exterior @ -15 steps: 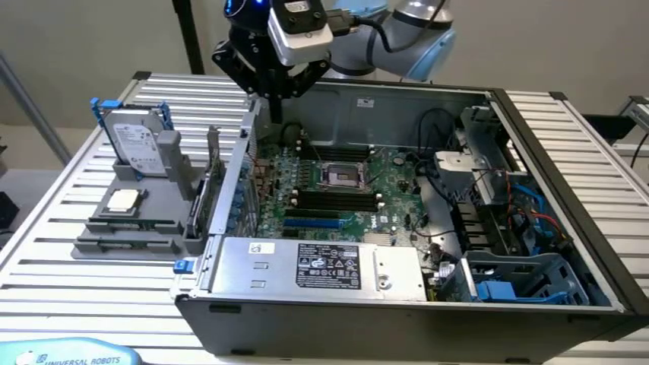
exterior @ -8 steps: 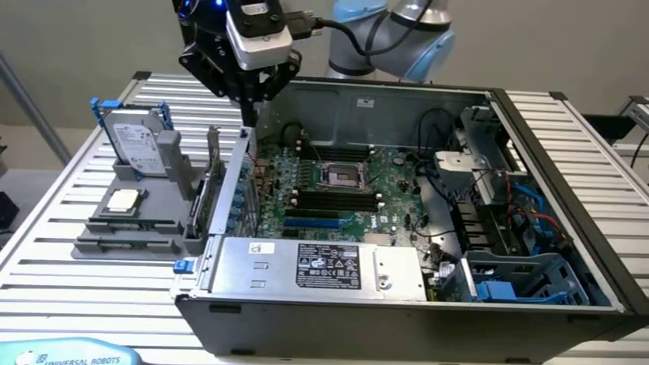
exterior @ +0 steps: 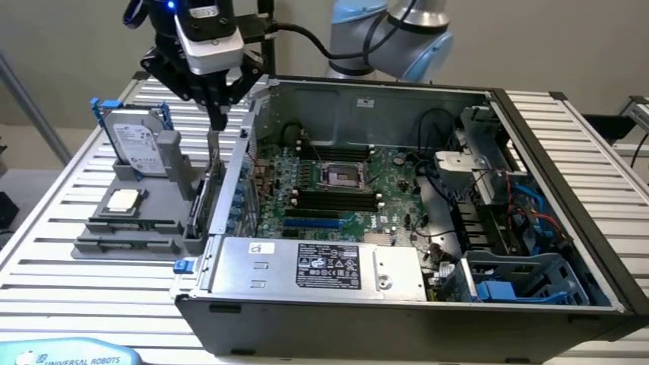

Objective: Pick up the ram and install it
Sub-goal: 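Reach for the ram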

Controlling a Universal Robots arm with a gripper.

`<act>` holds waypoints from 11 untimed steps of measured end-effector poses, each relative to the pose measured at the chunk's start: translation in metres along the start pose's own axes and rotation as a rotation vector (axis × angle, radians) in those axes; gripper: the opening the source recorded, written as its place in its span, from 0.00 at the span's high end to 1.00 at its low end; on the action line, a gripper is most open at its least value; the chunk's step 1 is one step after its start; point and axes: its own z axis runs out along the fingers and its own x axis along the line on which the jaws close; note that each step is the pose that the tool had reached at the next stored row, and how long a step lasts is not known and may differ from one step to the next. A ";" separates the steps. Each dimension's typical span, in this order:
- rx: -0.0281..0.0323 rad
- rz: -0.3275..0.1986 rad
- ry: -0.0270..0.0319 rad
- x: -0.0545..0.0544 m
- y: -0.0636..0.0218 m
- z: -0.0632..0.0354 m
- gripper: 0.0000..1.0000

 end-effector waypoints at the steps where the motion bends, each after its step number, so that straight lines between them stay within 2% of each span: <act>1: 0.0000 0.000 0.0000 0.004 -0.0012 0.0001 0.89; 11: 0.0000 0.000 0.0000 0.049 -0.0132 0.0021 0.89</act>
